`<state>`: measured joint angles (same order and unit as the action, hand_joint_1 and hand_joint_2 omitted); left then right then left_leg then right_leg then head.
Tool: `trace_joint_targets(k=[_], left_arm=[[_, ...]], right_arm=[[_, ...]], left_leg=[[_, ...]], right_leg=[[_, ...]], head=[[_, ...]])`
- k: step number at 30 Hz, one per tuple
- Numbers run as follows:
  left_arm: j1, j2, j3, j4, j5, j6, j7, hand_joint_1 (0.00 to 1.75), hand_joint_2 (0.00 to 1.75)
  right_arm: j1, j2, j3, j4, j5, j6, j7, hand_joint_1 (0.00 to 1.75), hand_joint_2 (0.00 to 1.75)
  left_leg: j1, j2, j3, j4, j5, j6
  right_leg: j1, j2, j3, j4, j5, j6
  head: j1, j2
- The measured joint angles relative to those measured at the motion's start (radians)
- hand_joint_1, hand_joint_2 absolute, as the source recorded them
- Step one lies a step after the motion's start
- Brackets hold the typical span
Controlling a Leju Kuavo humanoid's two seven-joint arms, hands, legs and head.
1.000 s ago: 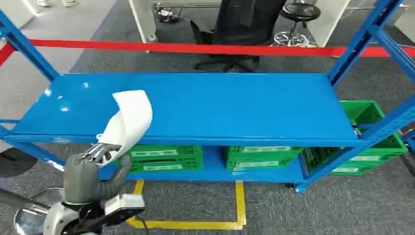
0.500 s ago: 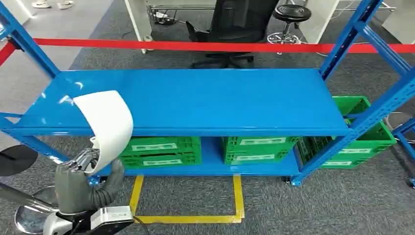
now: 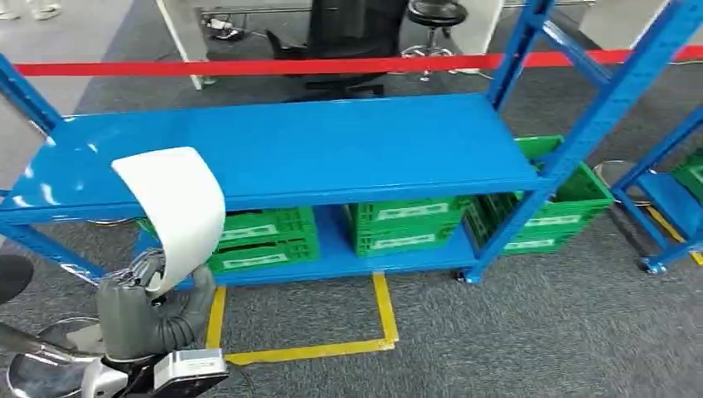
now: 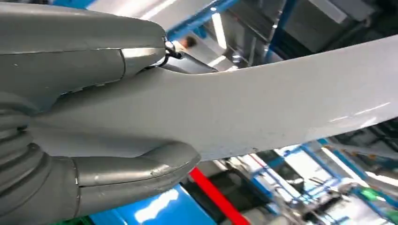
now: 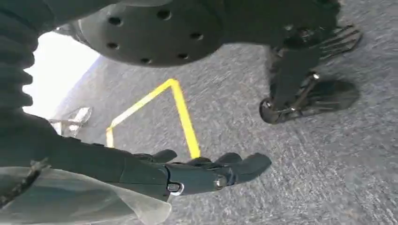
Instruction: Take the parts from the cabinet and place them on the table.
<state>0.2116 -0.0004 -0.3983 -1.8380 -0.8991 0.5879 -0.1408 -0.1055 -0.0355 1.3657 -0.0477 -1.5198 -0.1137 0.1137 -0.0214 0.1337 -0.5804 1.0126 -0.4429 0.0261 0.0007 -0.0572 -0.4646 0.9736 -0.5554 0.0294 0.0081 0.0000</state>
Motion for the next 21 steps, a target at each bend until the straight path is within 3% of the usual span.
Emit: trace_joint_targets(k=[1,2,3,4,5,6,7,8,9,10,11,12,13,14,16,17,18,19,20,21], left_arm=[[-0.001,0.000,0.000,0.000,0.000,0.000,0.000,1.75,1.75],[-0.002,-0.001,0.000,0.000,0.001,0.000,0.000,1.75,1.75],[0.001,-0.001,-0.001,0.000,0.002,0.001,0.000,1.75,1.75],[0.005,0.000,-0.001,0.000,0.008,0.003,0.000,1.75,1.75],[0.009,0.003,0.000,0.000,0.010,0.005,0.003,1.75,1.75],[0.014,0.006,0.002,0.000,0.015,0.005,0.004,1.75,1.75],[0.018,0.009,0.005,0.000,0.022,0.005,0.005,1.75,1.75],[0.022,0.012,0.010,-0.001,0.030,0.005,0.005,1.75,1.75],[0.025,0.013,0.016,-0.001,0.035,0.005,0.005,1.75,1.75],[0.027,0.015,0.021,-0.002,0.042,0.005,0.005,1.75,1.75],[0.028,0.016,0.026,-0.003,0.045,0.005,0.004,1.75,1.75],[0.029,0.016,0.031,-0.004,0.047,0.006,0.003,1.75,1.75],[0.034,0.016,0.036,-0.005,0.052,0.007,0.000,1.75,1.75],[0.039,0.016,0.044,-0.005,0.054,0.008,-0.001,1.75,1.75],[0.042,0.018,0.056,-0.007,0.063,0.009,-0.003,1.75,1.75],[0.042,0.017,0.061,-0.008,0.065,0.011,-0.006,1.75,1.75],[0.047,0.016,0.066,-0.009,0.071,0.012,-0.009,1.75,1.75],[0.053,0.016,0.071,-0.011,0.077,0.013,-0.012,1.75,1.75],[0.058,0.016,0.079,-0.012,0.085,0.013,-0.015,1.75,1.75],[0.060,0.015,0.085,-0.012,0.090,0.013,-0.017,1.75,1.75]], right_arm=[[0.004,0.000,-0.001,0.000,0.000,0.000,0.000,0.00,1.75],[0.006,0.000,-0.003,0.000,0.000,0.002,0.001,0.00,1.75],[0.004,0.000,-0.004,0.000,0.000,0.002,0.010,0.00,1.75],[0.001,0.000,-0.004,0.000,0.000,0.002,0.016,0.00,1.75],[-0.001,0.000,-0.004,0.000,0.000,0.002,0.016,0.00,1.75],[-0.001,0.000,-0.004,0.000,0.000,0.002,0.016,0.00,1.75],[-0.001,0.000,-0.004,0.000,0.001,0.000,0.016,0.00,1.75],[-0.001,0.000,-0.003,0.000,0.001,-0.002,0.017,0.00,1.75],[0.000,0.001,-0.003,0.000,0.001,-0.004,0.021,0.00,1.75],[-0.001,0.002,-0.003,0.000,0.001,-0.005,0.022,0.00,1.75],[-0.003,0.003,-0.003,0.000,0.001,-0.006,0.022,0.00,1.75],[-0.006,0.004,-0.003,0.000,0.001,-0.008,0.022,0.00,1.75],[-0.011,0.004,-0.003,0.000,0.001,-0.011,0.024,0.00,1.75],[-0.014,0.004,-0.003,0.000,0.002,-0.012,0.023,0.00,1.75],[-0.009,0.004,-0.002,0.000,0.002,-0.015,0.023,0.00,1.75],[-0.007,0.003,-0.002,0.000,0.002,-0.016,0.022,0.00,1.75],[-0.009,0.003,0.000,0.000,0.002,-0.016,0.021,0.00,1.75],[-0.012,0.003,0.001,-0.001,0.001,-0.016,0.029,0.00,1.75],[-0.014,0.004,0.002,-0.001,0.001,-0.015,0.042,0.00,1.75],[-0.016,0.004,0.003,-0.002,0.001,-0.015,0.047,0.00,1.75]], left_leg=[[-0.002,0.008,-0.002,0.000,0.004,-0.006],[0.002,-0.044,-0.006,0.011,-0.025,-0.023],[0.006,-0.093,-0.013,0.042,-0.080,-0.031],[0.011,-0.116,-0.024,0.105,-0.146,-0.035],[0.014,-0.123,-0.037,0.177,-0.199,-0.037],[0.015,-0.125,-0.047,0.244,-0.231,-0.039],[0.016,-0.126,-0.044,0.281,-0.227,-0.039],[0.018,-0.126,-0.027,0.277,-0.195,-0.040],[0.020,-0.128,0.009,0.233,-0.154,-0.039],[0.022,-0.136,0.064,0.151,-0.116,-0.036],[0.024,-0.169,0.123,0.057,-0.099,-0.031],[0.025,-0.230,0.162,-0.015,-0.124,-0.023],[0.027,-0.238,0.178,-0.050,-0.129,-0.020],[0.023,-0.227,0.169,-0.049,-0.131,-0.019],[0.018,-0.202,0.158,-0.045,-0.114,-0.004],[0.026,-0.180,0.148,-0.051,-0.099,0.007],[0.023,-0.168,0.134,-0.051,-0.088,0.017],[0.022,-0.152,0.122,-0.051,-0.078,0.023],[0.019,-0.134,0.106,-0.050,-0.065,0.023],[0.017,-0.118,0.091,-0.050,-0.054,0.023]], right_leg=[[-0.006,0.010,-0.006,-0.007,0.012,-0.012],[-0.011,0.016,-0.017,-0.008,0.025,-0.022],[-0.013,0.025,-0.030,-0.008,0.036,-0.030],[-0.013,0.033,-0.045,-0.007,0.047,-0.035],[-0.012,0.046,-0.059,-0.007,0.060,-0.036],[-0.012,0.058,-0.067,-0.005,0.074,-0.035],[-0.012,0.071,-0.085,-0.003,0.087,-0.033],[-0.012,0.083,-0.103,0.001,0.100,-0.031],[-0.013,0.094,-0.122,0.007,0.110,-0.027],[-0.014,0.107,-0.137,0.012,0.118,-0.023],[-0.015,0.119,-0.149,0.018,0.127,-0.018],[-0.013,0.128,-0.160,0.021,0.136,-0.011],[-0.013,0.142,-0.168,0.023,0.148,-0.005],[-0.015,0.150,-0.175,0.022,0.162,0.000],[-0.016,0.177,-0.185,0.009,0.189,0.019],[-0.021,0.148,-0.192,0.018,0.173,0.016],[-0.018,0.099,-0.212,0.043,0.121,0.016],[-0.020,0.076,-0.233,0.101,0.054,0.019],[-0.022,0.065,-0.252,0.184,-0.013,0.024],[-0.023,0.062,-0.264,0.259,-0.050,0.029]], head=[[0.001,0.000],[-0.001,0.000],[0.000,0.000],[-0.002,0.000],[0.000,0.000],[-0.001,0.000],[-0.001,0.000],[-0.001,0.000],[-0.001,0.000],[-0.002,0.000],[-0.002,0.000],[-0.001,0.000],[0.001,0.000],[-0.001,0.000],[0.000,0.000],[0.000,0.000],[0.009,0.000],[0.012,0.000],[0.012,0.000],[0.011,0.000]])
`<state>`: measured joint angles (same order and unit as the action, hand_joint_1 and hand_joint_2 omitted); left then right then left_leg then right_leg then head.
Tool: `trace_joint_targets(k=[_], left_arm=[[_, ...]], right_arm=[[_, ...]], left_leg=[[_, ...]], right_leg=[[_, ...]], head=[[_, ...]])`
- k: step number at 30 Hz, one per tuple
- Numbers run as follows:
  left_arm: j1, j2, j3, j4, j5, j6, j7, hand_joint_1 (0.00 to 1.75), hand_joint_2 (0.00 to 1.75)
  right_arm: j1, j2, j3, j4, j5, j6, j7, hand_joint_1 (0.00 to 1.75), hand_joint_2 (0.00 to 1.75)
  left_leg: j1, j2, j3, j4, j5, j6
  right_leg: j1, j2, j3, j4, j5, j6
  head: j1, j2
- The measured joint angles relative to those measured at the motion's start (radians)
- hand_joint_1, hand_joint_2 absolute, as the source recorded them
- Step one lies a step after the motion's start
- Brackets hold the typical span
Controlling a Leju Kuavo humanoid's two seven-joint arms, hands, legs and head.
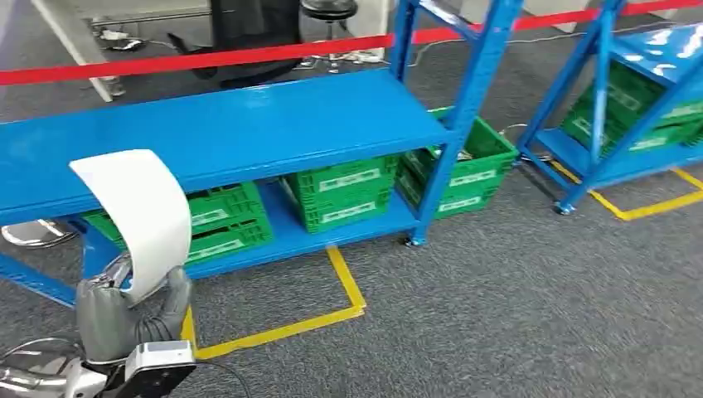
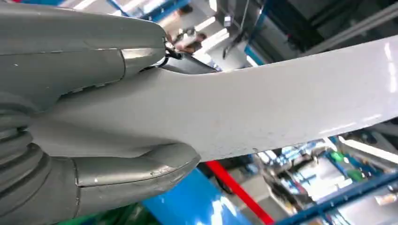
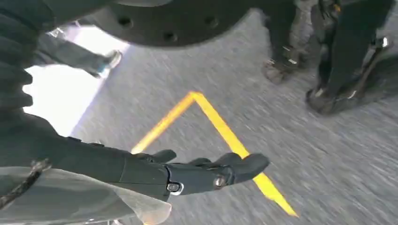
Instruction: Take the parts from the cabinet and place them on the table.
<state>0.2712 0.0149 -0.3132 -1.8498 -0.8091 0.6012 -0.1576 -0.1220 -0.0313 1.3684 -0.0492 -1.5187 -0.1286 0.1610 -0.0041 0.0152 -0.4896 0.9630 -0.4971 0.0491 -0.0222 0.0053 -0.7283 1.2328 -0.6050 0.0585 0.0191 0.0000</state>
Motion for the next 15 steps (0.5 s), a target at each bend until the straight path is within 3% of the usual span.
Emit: trace_joint_targets(k=[1,2,3,4,5,6,7,8,10,11,12,13,15], left_arm=[[0.000,0.000,0.004,0.000,0.005,0.000,-0.003,1.75,1.75],[0.000,0.000,0.010,0.000,0.015,0.000,-0.009,1.75,1.75],[-0.001,-0.001,0.015,0.000,0.026,-0.002,-0.016,1.75,1.75],[-0.001,-0.002,0.020,0.000,0.033,-0.004,-0.021,1.75,1.75],[-0.002,-0.003,0.025,0.000,0.036,-0.005,-0.024,1.75,1.75],[-0.003,-0.004,0.029,-0.001,0.038,-0.005,-0.025,1.75,1.75],[-0.002,-0.005,0.032,-0.003,0.039,-0.005,-0.026,1.75,1.75],[-0.004,-0.004,0.035,-0.003,0.040,-0.005,-0.027,1.75,1.75],[-0.005,-0.005,0.035,-0.003,0.043,-0.006,-0.028,1.75,1.75],[-0.005,-0.005,0.037,-0.003,0.045,-0.006,-0.029,1.75,1.75],[-0.003,-0.005,0.041,-0.003,0.051,-0.010,-0.032,1.75,1.75],[0.001,-0.005,0.045,-0.003,0.061,-0.010,-0.036,1.75,1.75],[0.006,-0.005,0.065,-0.003,0.084,-0.013,-0.047,1.75,1.75]], right_arm=[[0.000,0.000,0.001,0.000,0.000,0.000,0.000,0.00,1.75],[0.001,0.000,0.001,0.000,0.000,0.000,0.000,0.00,1.75],[0.002,0.000,0.001,0.000,0.000,0.000,0.000,0.00,1.75],[0.002,0.000,0.001,0.000,0.000,0.000,0.000,0.00,1.75],[0.001,0.000,0.001,0.000,0.000,0.000,0.000,0.00,1.75],[-0.002,0.000,0.001,0.000,0.000,0.000,0.000,0.00,1.75],[-0.007,-0.001,0.002,0.000,-0.001,0.000,0.002,0.00,1.75],[-0.011,0.000,0.001,0.001,-0.001,0.000,0.002,0.00,1.75],[-0.006,-0.001,0.001,0.000,-0.001,0.000,-0.005,0.00,1.75],[0.001,-0.001,0.001,0.001,-0.001,0.000,-0.005,0.00,1.75],[0.004,0.000,0.001,0.001,-0.001,0.000,-0.005,0.00,1.75],[0.003,0.000,0.001,0.001,-0.001,0.000,0.005,0.00,1.75],[0.002,0.000,0.001,0.002,-0.001,0.002,0.018,0.00,1.75]], left_leg=[[-0.001,0.015,-0.016,0.002,0.012,-0.001],[-0.003,0.030,-0.035,0.005,0.024,-0.003],[-0.003,0.044,-0.053,0.008,0.034,-0.005],[-0.003,0.058,-0.071,0.014,0.043,-0.007],[-0.003,0.067,-0.086,0.020,0.051,-0.012],[-0.009,0.077,-0.092,0.029,0.056,-0.017],[-0.010,0.087,-0.100,0.039,0.058,-0.021],[-0.010,0.100,-0.105,0.043,0.071,-0.028],[-0.004,0.124,-0.113,0.044,0.086,-0.039],[-0.002,0.117,-0.119,0.048,0.083,-0.047],[0.004,0.062,-0.124,0.068,0.035,-0.057],[0.005,0.026,-0.135,0.114,-0.028,-0.060],[0.005,-0.002,-0.160,0.262,-0.133,-0.061]], right_leg=[[-0.001,-0.001,-0.004,0.061,-0.001,0.005],[-0.001,-0.002,0.008,0.086,0.034,0.008],[-0.001,-0.005,0.035,0.075,0.079,0.009],[-0.002,-0.011,0.082,0.031,0.118,0.008],[-0.001,-0.032,0.153,-0.048,0.121,0.007],[0.000,-0.076,0.243,-0.155,0.084,0.006],[0.004,-0.089,0.316,-0.260,0.053,0.004],[0.006,-0.081,0.314,-0.284,0.036,-0.006],[0.012,-0.058,0.290,-0.280,0.044,-0.022],[0.009,-0.052,0.281,-0.284,0.057,-0.036],[0.009,-0.045,0.267,-0.283,0.068,-0.045],[0.009,-0.037,0.254,-0.283,0.076,-0.056],[0.014,-0.014,0.222,-0.282,0.100,-0.064]], head=[[0.001,0.000],[0.000,0.000],[0.001,0.000],[0.001,0.000],[0.000,0.000],[0.001,0.000],[0.002,0.000],[-0.005,0.000],[-0.004,0.000],[-0.002,0.000],[-0.005,0.000],[-0.003,0.000],[-0.004,0.000]])
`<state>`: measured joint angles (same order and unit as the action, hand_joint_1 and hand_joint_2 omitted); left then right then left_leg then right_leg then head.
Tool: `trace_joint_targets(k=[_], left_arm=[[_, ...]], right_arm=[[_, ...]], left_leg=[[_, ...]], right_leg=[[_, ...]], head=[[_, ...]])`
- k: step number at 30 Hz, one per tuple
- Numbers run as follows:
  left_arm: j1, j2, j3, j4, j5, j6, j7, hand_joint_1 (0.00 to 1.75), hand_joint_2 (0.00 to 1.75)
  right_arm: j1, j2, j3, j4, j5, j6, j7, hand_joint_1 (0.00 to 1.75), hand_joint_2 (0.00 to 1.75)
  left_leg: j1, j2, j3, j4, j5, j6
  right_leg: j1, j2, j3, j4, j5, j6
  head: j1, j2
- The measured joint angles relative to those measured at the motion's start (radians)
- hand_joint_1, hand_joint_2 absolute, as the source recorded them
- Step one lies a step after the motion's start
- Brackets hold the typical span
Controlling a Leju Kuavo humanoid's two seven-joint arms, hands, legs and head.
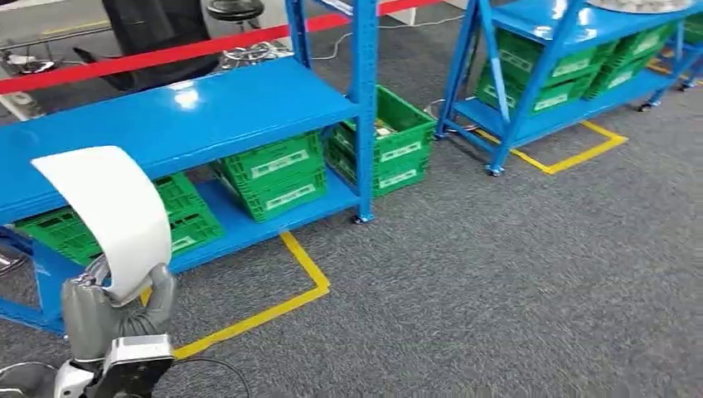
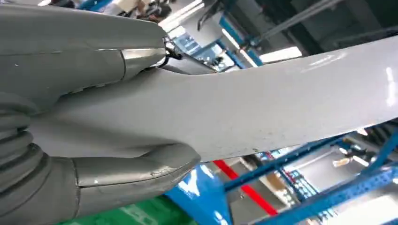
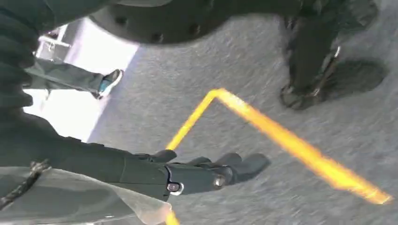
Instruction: Take the parts from the cabinet and place them on the table.
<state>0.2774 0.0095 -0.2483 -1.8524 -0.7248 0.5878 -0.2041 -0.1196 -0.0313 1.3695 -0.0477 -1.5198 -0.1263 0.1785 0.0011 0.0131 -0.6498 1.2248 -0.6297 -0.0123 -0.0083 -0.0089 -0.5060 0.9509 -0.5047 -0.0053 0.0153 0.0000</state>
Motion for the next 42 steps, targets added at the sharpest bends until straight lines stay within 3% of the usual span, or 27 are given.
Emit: trace_joint_targets(k=[1,3,5,6,7,8,10,11,13,16,17,18,20,21,22,23,26,28,29,31,32,34,36,37,38,41,42], left_arm=[[0.003,0.000,0.011,0.000,0.015,-0.005,-0.007,1.75,1.75],[0.007,-0.006,0.045,0.000,0.053,-0.034,-0.024,1.75,1.75],[0.012,-0.014,0.073,0.000,0.088,-0.085,-0.040,1.75,1.75],[0.016,-0.018,0.085,0.000,0.101,-0.105,-0.045,1.75,1.75],[0.021,-0.021,0.094,0.000,0.108,-0.112,-0.048,1.75,1.75],[0.023,-0.023,0.101,0.000,0.111,-0.115,-0.050,1.75,1.75],[0.022,-0.028,0.110,0.000,0.114,-0.119,-0.051,1.75,1.75],[0.023,-0.031,0.111,0.000,0.116,-0.120,-0.051,1.75,1.75],[0.027,-0.039,0.116,0.000,0.117,-0.122,-0.052,1.75,1.75],[0.034,-0.041,0.124,0.001,0.117,-0.122,-0.052,1.75,1.75],[0.034,-0.042,0.125,0.001,0.117,-0.122,-0.052,1.75,1.75],[0.034,-0.043,0.126,0.001,0.117,-0.122,-0.052,1.75,1.75],[0.034,-0.045,0.127,0.001,0.117,-0.122,-0.052,1.75,1.75],[0.033,-0.046,0.127,0.001,0.117,-0.122,-0.052,1.75,1.75],[0.035,-0.047,0.128,0.001,0.117,-0.122,-0.052,1.75,1.75],[0.035,-0.047,0.130,0.001,0.117,-0.122,-0.052,1.75,1.75],[0.031,-0.048,0.130,0.001,0.116,-0.123,-0.052,1.75,1.75],[0.032,-0.047,0.136,0.001,0.118,-0.129,-0.052,1.75,1.75],[0.035,-0.047,0.140,0.002,0.126,-0.134,-0.052,1.75,1.75],[0.040,-0.048,0.153,0.005,0.151,-0.150,-0.053,1.75,1.75],[0.040,-0.051,0.159,0.005,0.164,-0.163,-0.056,1.75,1.75],[0.040,-0.057,0.173,0.006,0.182,-0.187,-0.060,1.75,1.75],[0.041,-0.066,0.188,0.007,0.192,-0.201,-0.064,1.75,1.75],[0.044,-0.071,0.195,0.008,0.192,-0.201,-0.067,1.75,1.75],[0.052,-0.076,0.201,0.007,0.195,-0.201,-0.070,1.75,1.75],[0.067,-0.093,0.233,0.005,0.212,-0.225,-0.106,1.75,1.75],[0.067,-0.102,0.244,0.003,0.212,-0.242,-0.121,1.75,1.75]], right_arm=[[0.002,0.000,0.000,0.000,0.000,0.002,0.000,0.00,1.75],[0.007,0.003,0.000,0.001,0.000,0.005,0.000,0.00,1.75],[0.012,0.005,0.000,0.002,0.000,0.008,0.000,0.00,1.75],[0.012,0.010,0.000,0.003,0.000,0.009,0.000,0.00,1.75],[0.008,0.014,0.000,0.004,0.000,0.010,0.000,0.00,1.75],[0.008,0.014,0.000,0.006,0.000,0.010,0.000,0.00,1.75],[0.014,0.014,0.000,0.008,0.000,0.010,0.000,0.00,1.75],[0.017,0.013,0.000,0.010,0.000,0.010,0.000,0.00,1.75],[0.020,0.015,0.000,0.013,0.000,0.010,0.004,0.00,1.75],[0.016,0.015,0.000,0.013,0.000,0.010,0.007,0.00,1.75],[0.017,0.015,0.000,0.013,0.000,0.010,0.007,0.00,1.75],[0.020,0.015,0.000,0.014,0.000,0.010,0.008,0.00,1.75],[0.021,0.015,0.000,0.016,0.000,0.010,0.009,0.00,1.75],[0.019,0.015,0.000,0.016,0.000,0.010,0.009,0.00,1.75],[0.014,0.015,0.000,0.016,0.000,0.010,0.009,0.00,1.75],[0.012,0.015,0.000,0.016,0.000,0.010,0.009,0.00,1.75],[0.022,0.015,-0.001,0.016,0.000,0.010,0.006,0.00,1.75],[0.021,0.017,-0.001,0.017,0.000,0.011,0.013,0.00,1.75],[0.017,0.017,-0.002,0.017,0.000,0.013,0.013,0.00,1.75],[0.016,0.018,-0.003,0.017,0.000,0.015,0.007,0.00,1.75],[0.018,0.019,-0.005,0.017,0.000,0.015,0.006,0.00,1.75],[0.022,0.022,-0.009,0.017,0.000,0.018,0.006,0.00,1.75],[0.022,0.027,-0.011,0.017,0.000,0.021,0.010,0.00,1.75],[0.021,0.029,-0.014,0.018,0.000,0.021,0.010,0.00,1.75],[0.016,0.029,-0.018,0.018,0.000,0.023,0.010,0.00,1.75],[0.023,0.031,-0.024,0.014,0.000,0.050,0.010,0.00,1.75],[0.023,0.031,-0.024,0.013,0.000,0.051,0.010,0.00,1.75]], left_leg=[[0.000,-0.003,-0.006,0.060,-0.011,0.002],[-0.002,-0.006,0.021,0.069,0.052,0.011],[-0.005,-0.025,0.114,-0.067,0.116,0.023],[-0.006,-0.071,0.179,-0.173,0.122,0.034],[-0.003,-0.091,0.212,-0.229,0.105,0.041],[-0.004,-0.085,0.212,-0.243,0.099,0.036],[-0.006,-0.065,0.211,-0.260,0.087,0.040],[0.005,-0.052,0.205,-0.267,0.095,0.046],[0.006,-0.028,0.192,-0.270,0.108,0.059],[0.001,0.014,0.173,-0.265,0.120,0.060],[0.001,0.027,0.168,-0.263,0.122,0.058],[0.000,0.040,0.166,-0.263,0.124,0.057],[0.000,0.066,0.166,-0.263,0.125,0.054],[-0.002,0.075,0.171,-0.262,0.125,0.052],[-0.010,0.087,0.167,-0.259,0.122,0.046],[-0.012,0.096,0.164,-0.256,0.125,0.038],[-0.012,0.124,0.167,-0.255,0.124,0.028],[-0.004,0.029,0.145,-0.203,0.076,0.012],[-0.001,0.005,0.113,-0.126,0.030,0.010],[0.002,-0.004,0.041,0.037,-0.038,0.007],[0.003,-0.005,0.024,0.072,-0.040,0.006],[0.006,-0.007,0.056,0.003,0.027,0.006],[0.013,-0.034,0.128,-0.156,0.117,0.007],[0.022,-0.110,0.146,-0.199,0.109,0.006],[0.024,-0.115,0.149,-0.226,0.107,0.007],[0.015,-0.082,0.138,-0.213,0.111,0.023],[0.021,-0.068,0.137,-0.220,0.117,0.033]], right_leg=[[0.004,0.012,-0.014,0.000,0.012,-0.002],[0.008,0.036,-0.035,0.004,0.036,-0.001],[0.010,0.063,-0.057,0.010,0.053,0.004],[0.008,0.074,-0.064,0.012,0.060,0.006],[0.016,0.085,-0.072,0.018,0.066,0.010],[0.013,0.098,-0.080,0.019,0.076,0.017],[0.011,0.115,-0.097,0.019,0.092,0.029],[0.017,0.122,-0.108,0.020,0.098,0.036],[0.013,0.040,-0.149,0.093,0.032,0.039],[0.002,0.016,-0.239,0.329,-0.079,0.058],[0.000,0.015,-0.237,0.347,-0.081,0.061],[-0.001,0.013,-0.209,0.318,-0.064,0.062],[-0.001,-0.010,-0.089,0.141,0.001,0.058],[0.001,-0.048,-0.029,0.054,0.022,0.053],[0.010,-0.082,-0.008,0.010,0.008,0.049],[0.008,-0.062,-0.006,0.011,0.016,0.034],[0.007,-0.034,-0.017,0.011,0.022,0.018],[0.001,-0.017,-0.020,0.006,0.031,0.003],[0.001,-0.006,-0.023,0.006,0.033,0.000],[0.003,0.018,-0.030,0.008,0.037,-0.004],[0.003,0.031,-0.032,0.009,0.038,-0.003],[0.003,0.058,-0.034,0.014,0.039,-0.001],[0.001,0.084,-0.036,0.024,0.038,0.003],[0.002,0.098,-0.045,0.032,0.038,0.011],[0.004,0.114,-0.061,0.046,0.038,0.017],[-0.005,0.147,-0.081,0.041,0.053,0.042],[-0.006,0.133,-0.092,0.046,0.049,0.043]], head=[[0.000,0.000],[0.000,0.000],[0.000,0.000],[0.000,0.000],[0.002,0.000],[0.000,0.000],[0.000,0.000],[0.003,0.000],[0.012,0.000],[0.014,0.000],[0.014,0.000],[0.014,0.000],[0.014,0.000],[0.014,0.000],[0.017,0.000],[0.014,0.000],[0.016,0.000],[0.010,0.000],[0.010,0.000],[0.010,0.000],[0.010,0.000],[0.010,0.000],[0.009,0.000],[0.010,0.000],[0.012,0.000],[0.012,0.000],[0.011,0.000]])
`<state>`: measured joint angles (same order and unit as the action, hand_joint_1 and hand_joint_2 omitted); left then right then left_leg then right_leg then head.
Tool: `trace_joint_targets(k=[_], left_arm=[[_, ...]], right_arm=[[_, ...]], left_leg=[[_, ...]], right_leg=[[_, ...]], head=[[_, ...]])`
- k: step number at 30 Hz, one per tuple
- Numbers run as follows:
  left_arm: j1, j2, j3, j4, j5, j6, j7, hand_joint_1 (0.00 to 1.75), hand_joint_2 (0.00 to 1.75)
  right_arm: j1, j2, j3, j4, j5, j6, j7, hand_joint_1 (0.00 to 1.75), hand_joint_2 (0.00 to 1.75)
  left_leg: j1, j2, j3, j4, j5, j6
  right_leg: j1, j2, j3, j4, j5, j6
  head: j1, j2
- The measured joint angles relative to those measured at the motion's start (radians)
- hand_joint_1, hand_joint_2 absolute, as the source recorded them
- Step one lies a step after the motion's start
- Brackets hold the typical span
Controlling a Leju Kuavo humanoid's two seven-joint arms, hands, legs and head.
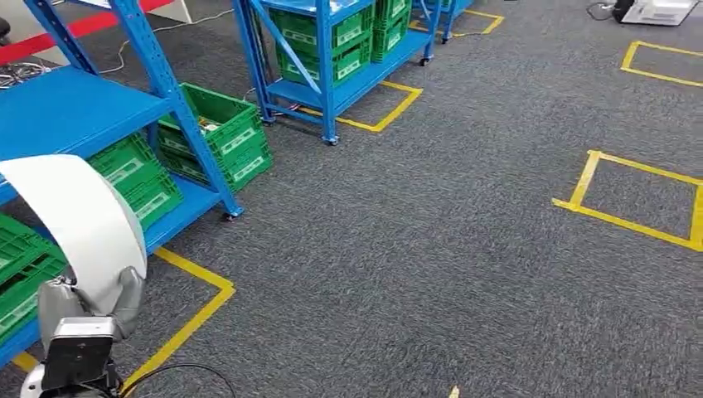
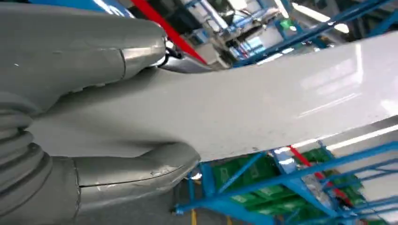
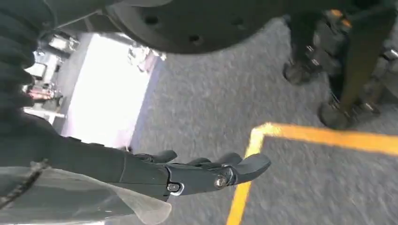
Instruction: Take the parts from the cabinet and place them on the table.
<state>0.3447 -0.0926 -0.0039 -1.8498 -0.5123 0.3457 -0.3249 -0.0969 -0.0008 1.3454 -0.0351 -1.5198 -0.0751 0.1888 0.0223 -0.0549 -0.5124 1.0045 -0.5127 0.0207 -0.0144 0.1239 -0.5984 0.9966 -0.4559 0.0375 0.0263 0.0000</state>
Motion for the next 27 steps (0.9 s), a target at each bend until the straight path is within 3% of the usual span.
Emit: trace_joint_targets(k=[1,2,4,5,6,7,9,10,11,14,15,16,17,18,20,21,23,24,25,26,27], left_arm=[[0.002,-0.009,0.011,-0.002,-0.002,-0.016,-0.012,1.75,1.75],[0.007,-0.023,0.024,-0.005,-0.005,-0.025,-0.023,1.75,1.75],[0.012,-0.037,0.044,-0.006,-0.009,-0.032,-0.031,1.75,1.75],[0.012,-0.043,0.052,-0.006,-0.010,-0.034,-0.034,1.75,1.75],[0.012,-0.048,0.057,-0.005,-0.010,-0.038,-0.034,1.75,1.75],[0.009,-0.051,0.062,-0.006,-0.010,-0.040,-0.034,1.75,1.75],[-0.002,-0.054,0.069,-0.008,-0.002,-0.045,-0.021,1.75,1.75],[-0.006,-0.054,0.073,-0.013,0.000,-0.047,-0.008,1.75,1.75],[-0.004,-0.054,0.077,-0.025,0.000,-0.051,0.007,1.75,1.75],[0.000,-0.053,0.089,-0.051,0.000,-0.058,0.035,1.75,1.75],[0.002,-0.053,0.091,-0.061,0.000,-0.058,0.039,1.75,1.75],[0.004,-0.053,0.095,-0.068,0.000,-0.059,0.041,1.75,1.75],[0.009,-0.053,0.099,-0.075,0.000,-0.060,0.041,1.75,1.75],[0.015,-0.053,0.102,-0.078,0.000,-0.060,0.041,1.75,1.75],[0.024,-0.053,0.111,-0.078,0.000,-0.060,0.042,1.75,1.75],[0.024,-0.053,0.113,-0.078,0.000,-0.060,0.042,1.75,1.75],[0.025,-0.053,0.115,-0.079,0.000,-0.060,0.042,1.75,1.75],[0.025,-0.053,0.115,-0.079,0.000,-0.060,0.041,1.75,1.75],[0.025,-0.053,0.116,-0.080,-0.002,-0.060,0.037,1.75,1.75],[0.029,-0.055,0.117,-0.081,-0.006,-0.060,0.028,1.75,1.75],[0.038,-0.060,0.117,-0.086,-0.012,-0.060,0.017,1.75,1.75]], right_arm=[[-0.002,0.001,0.000,-0.004,0.000,0.000,0.000,0.00,1.75],[-0.007,0.002,0.000,-0.009,0.000,-0.001,0.005,0.00,1.75],[-0.015,0.002,0.000,-0.014,0.000,-0.002,0.006,0.00,1.75],[-0.016,0.002,0.000,-0.015,0.000,-0.002,0.006,0.00,1.75],[-0.015,0.002,0.000,-0.016,0.000,-0.002,0.006,0.00,1.75],[-0.014,0.002,0.000,-0.017,0.000,-0.002,0.006,0.00,1.75],[-0.015,0.002,0.000,-0.017,0.000,-0.003,0.011,0.00,1.75],[-0.019,0.002,0.000,-0.017,0.000,-0.004,0.011,0.00,1.75],[-0.028,0.002,0.000,-0.017,0.000,-0.004,0.011,0.00,1.75],[-0.029,0.003,0.001,-0.018,0.000,-0.003,0.004,0.00,1.75],[-0.026,0.003,0.001,-0.018,0.000,-0.002,0.005,0.00,1.75],[-0.023,0.006,0.001,-0.018,0.000,-0.002,0.005,0.00,1.75],[-0.024,0.008,0.001,-0.018,0.000,-0.002,0.017,0.00,1.75],[-0.026,0.008,0.001,-0.018,0.000,-0.001,0.018,0.00,1.75],[-0.025,0.008,0.001,-0.018,0.000,-0.001,0.018,0.00,1.75],[-0.024,0.008,0.001,-0.018,0.000,-0.001,0.016,0.00,1.75],[-0.022,0.008,0.001,-0.018,0.000,0.000,0.019,0.00,1.75],[-0.023,0.010,0.001,-0.018,0.000,0.001,0.019,0.00,1.75],[-0.023,0.011,0.001,-0.018,0.000,0.003,0.019,0.00,1.75],[-0.024,0.011,0.001,-0.018,0.000,0.004,0.019,0.00,1.75],[-0.026,0.011,0.000,-0.018,0.000,0.006,0.019,0.00,1.75]], left_leg=[[-0.002,0.014,0.000,0.000,0.002,0.006],[-0.005,0.028,-0.003,0.000,0.003,0.010],[-0.011,0.060,-0.006,0.000,0.003,0.012],[-0.013,0.077,-0.008,0.000,0.003,0.013],[-0.014,0.090,-0.007,0.000,0.003,0.013],[-0.015,0.100,-0.007,0.000,0.003,0.013],[-0.017,0.120,-0.004,0.000,0.001,0.012],[-0.018,0.127,-0.001,0.000,-0.001,0.010],[-0.026,0.139,-0.003,0.005,-0.006,0.003],[-0.025,0.169,-0.001,0.002,-0.005,-0.007],[-0.024,0.176,0.003,0.003,-0.010,-0.014],[-0.020,0.131,0.001,0.017,-0.026,-0.021],[-0.019,0.088,-0.019,0.062,-0.057,-0.024],[-0.019,0.073,-0.045,0.122,-0.090,-0.025],[-0.017,0.064,-0.122,0.287,-0.159,-0.028],[-0.017,0.064,-0.140,0.321,-0.160,-0.029],[-0.015,0.062,-0.112,0.251,-0.089,-0.030],[-0.011,0.052,-0.075,0.167,-0.036,-0.030],[-0.004,0.011,-0.040,0.083,0.008,-0.032],[0.001,-0.046,-0.028,0.046,0.002,-0.032],[0.002,-0.037,-0.027,0.034,-0.010,-0.026]], right_leg=[[0.008,-0.072,-0.012,0.027,-0.021,0.003],[0.006,-0.103,-0.043,0.088,-0.059,0.006],[0.004,-0.117,-0.117,0.249,-0.133,0.010],[0.004,-0.118,-0.147,0.320,-0.155,0.012],[0.004,-0.118,-0.147,0.327,-0.147,0.011],[0.004,-0.119,-0.124,0.295,-0.123,0.010],[0.006,-0.140,-0.018,0.109,-0.040,-0.001],[0.013,-0.188,0.030,0.029,-0.021,-0.010],[0.027,-0.224,0.049,-0.003,-0.036,-0.014],[0.028,-0.186,0.039,0.001,-0.031,-0.023],[0.024,-0.174,0.043,-0.007,-0.026,-0.031],[0.018,-0.167,0.046,-0.012,-0.021,-0.036],[0.016,-0.156,0.046,-0.012,-0.019,-0.040],[0.015,-0.146,0.045,-0.012,-0.019,-0.043],[0.016,-0.119,0.043,-0.012,-0.019,-0.046],[0.016,-0.105,0.044,-0.011,-0.019,-0.046],[0.014,-0.076,0.046,-0.008,-0.018,-0.045],[0.012,-0.061,0.046,-0.004,-0.019,-0.044],[0.011,-0.049,0.044,0.002,-0.022,-0.040],[0.017,-0.036,0.034,0.017,-0.026,-0.032],[0.013,-0.023,0.020,0.025,-0.025,-0.026]], head=[[0.005,0.000],[0.016,0.000],[0.015,0.000],[0.015,0.000],[0.016,0.000],[0.016,0.000],[0.015,0.000],[0.016,0.000],[0.017,0.000],[0.015,0.000],[0.016,0.000],[0.014,0.000],[0.010,0.000],[0.010,0.000],[0.008,0.000],[0.007,0.000],[0.007,0.000],[0.007,0.000],[0.007,0.000],[0.006,0.000],[0.008,0.000]])
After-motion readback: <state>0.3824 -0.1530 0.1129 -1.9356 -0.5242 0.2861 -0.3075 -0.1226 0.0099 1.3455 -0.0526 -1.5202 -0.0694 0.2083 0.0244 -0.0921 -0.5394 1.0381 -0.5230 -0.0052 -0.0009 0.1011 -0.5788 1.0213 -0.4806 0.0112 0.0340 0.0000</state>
